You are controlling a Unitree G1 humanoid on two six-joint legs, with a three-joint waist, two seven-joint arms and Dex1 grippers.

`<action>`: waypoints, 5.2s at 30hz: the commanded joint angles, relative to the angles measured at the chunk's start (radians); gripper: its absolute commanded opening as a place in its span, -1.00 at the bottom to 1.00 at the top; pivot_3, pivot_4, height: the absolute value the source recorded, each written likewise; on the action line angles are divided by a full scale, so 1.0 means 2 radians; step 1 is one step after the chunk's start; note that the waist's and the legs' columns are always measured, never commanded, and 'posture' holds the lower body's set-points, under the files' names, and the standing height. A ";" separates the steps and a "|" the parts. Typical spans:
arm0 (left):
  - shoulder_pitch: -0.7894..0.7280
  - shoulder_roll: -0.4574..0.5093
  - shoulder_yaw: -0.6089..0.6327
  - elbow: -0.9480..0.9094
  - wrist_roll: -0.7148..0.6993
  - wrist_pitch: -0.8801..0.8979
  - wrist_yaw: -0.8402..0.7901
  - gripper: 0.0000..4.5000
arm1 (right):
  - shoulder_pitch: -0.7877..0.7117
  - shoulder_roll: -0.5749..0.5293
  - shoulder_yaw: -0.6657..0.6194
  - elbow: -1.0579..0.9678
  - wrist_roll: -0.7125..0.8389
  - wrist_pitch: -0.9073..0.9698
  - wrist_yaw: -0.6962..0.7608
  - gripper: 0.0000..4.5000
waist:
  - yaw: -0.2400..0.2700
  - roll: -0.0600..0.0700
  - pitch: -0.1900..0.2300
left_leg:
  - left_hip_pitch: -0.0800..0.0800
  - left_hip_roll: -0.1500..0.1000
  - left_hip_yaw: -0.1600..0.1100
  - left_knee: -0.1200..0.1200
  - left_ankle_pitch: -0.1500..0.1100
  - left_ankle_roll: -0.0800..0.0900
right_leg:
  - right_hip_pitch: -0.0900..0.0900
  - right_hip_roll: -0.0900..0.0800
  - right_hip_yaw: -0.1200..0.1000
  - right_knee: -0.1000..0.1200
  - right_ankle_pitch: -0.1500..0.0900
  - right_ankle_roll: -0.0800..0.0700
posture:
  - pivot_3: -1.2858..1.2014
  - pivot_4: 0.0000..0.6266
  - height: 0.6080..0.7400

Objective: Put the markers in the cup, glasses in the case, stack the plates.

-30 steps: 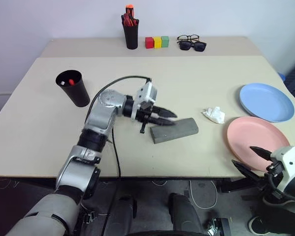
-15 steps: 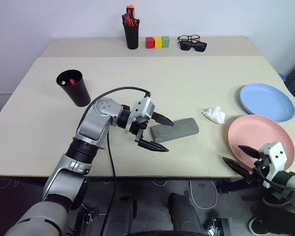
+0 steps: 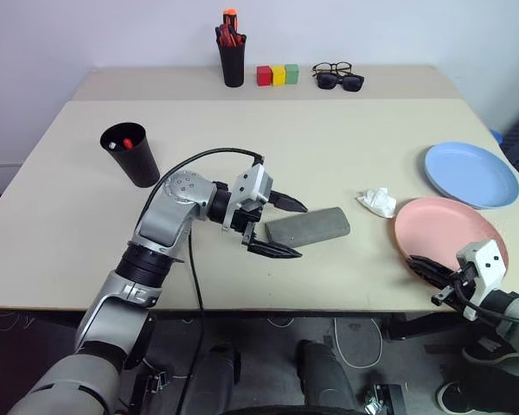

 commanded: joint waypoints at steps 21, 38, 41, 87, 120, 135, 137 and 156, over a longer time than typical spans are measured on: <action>0.006 -0.005 0.006 -0.016 -0.015 -0.007 0.042 1.00 | -0.078 -0.159 -0.056 -0.042 -0.017 -0.016 0.040 -0.99 | 0.000 0.000 0.000 | 0.000 0.000 0.000 0.000 0.000 0.000 | 0.000 0.000 0.000 -0.001 0.000 0.000 | 0.03 -0.52 1.00; 0.066 0.030 0.033 -0.106 -0.029 0.046 0.122 1.00 | -0.502 -0.166 0.160 0.565 -0.193 -0.314 0.070 -0.99 | -0.004 0.001 0.001 | 0.000 0.000 0.001 -0.002 0.000 0.000 | -0.001 0.000 0.000 -0.001 0.001 0.001 | 0.03 -0.52 1.00; 0.079 0.035 0.038 -0.127 -0.032 0.059 0.139 1.00 | -0.539 -0.159 0.173 0.628 -0.211 -0.336 0.057 -0.99 | -0.004 0.001 0.001 | 0.000 0.000 0.001 -0.001 0.000 0.000 | -0.001 0.000 0.000 -0.001 0.001 0.001 | 0.03 -0.52 1.00; 0.099 0.075 0.044 -0.166 -0.064 0.089 0.177 1.00 | -0.426 0.005 0.102 0.452 -0.051 -0.154 0.115 0.87 | -0.014 0.001 0.001 | 0.000 0.000 0.000 -0.001 0.000 0.000 | -0.001 0.000 0.001 0.000 0.001 0.001 | 0.03 -0.52 1.00; 0.094 0.066 0.040 -0.169 -0.066 0.091 0.197 1.00 | -0.507 -0.003 0.085 0.607 -0.100 -0.287 -0.049 -0.63 | -0.016 0.001 0.001 | 0.000 0.000 0.000 -0.001 0.000 -0.001 | -0.001 0.000 0.001 0.000 0.001 0.001 | 0.03 -0.52 1.00; 0.108 0.061 0.048 -0.185 -0.071 0.098 0.227 1.00 | -0.589 -0.095 0.088 0.737 -0.172 -0.304 -0.233 -0.63 | -0.017 0.001 0.001 | 0.000 0.000 0.000 -0.001 0.000 0.000 | -0.001 0.000 0.001 0.000 0.001 0.001 | 0.03 -0.52 1.00; 0.110 0.061 0.049 -0.186 -0.070 0.100 0.233 1.00 | -0.591 -0.098 0.085 0.744 -0.174 -0.294 -0.241 -0.40 | -0.017 0.001 0.001 | 0.000 0.000 0.000 -0.001 0.000 0.000 | -0.001 0.000 0.001 0.000 0.001 0.001 | 0.03 -0.52 1.00; 0.120 0.006 0.073 -0.108 0.002 -0.015 0.353 1.00 | -0.561 -0.113 0.051 0.702 -0.142 -0.360 -0.157 0.99 | -0.017 0.001 0.001 | 0.000 0.000 0.001 -0.001 0.000 0.000 | 0.000 0.000 0.001 -0.001 0.001 0.001 | 0.03 -0.52 1.00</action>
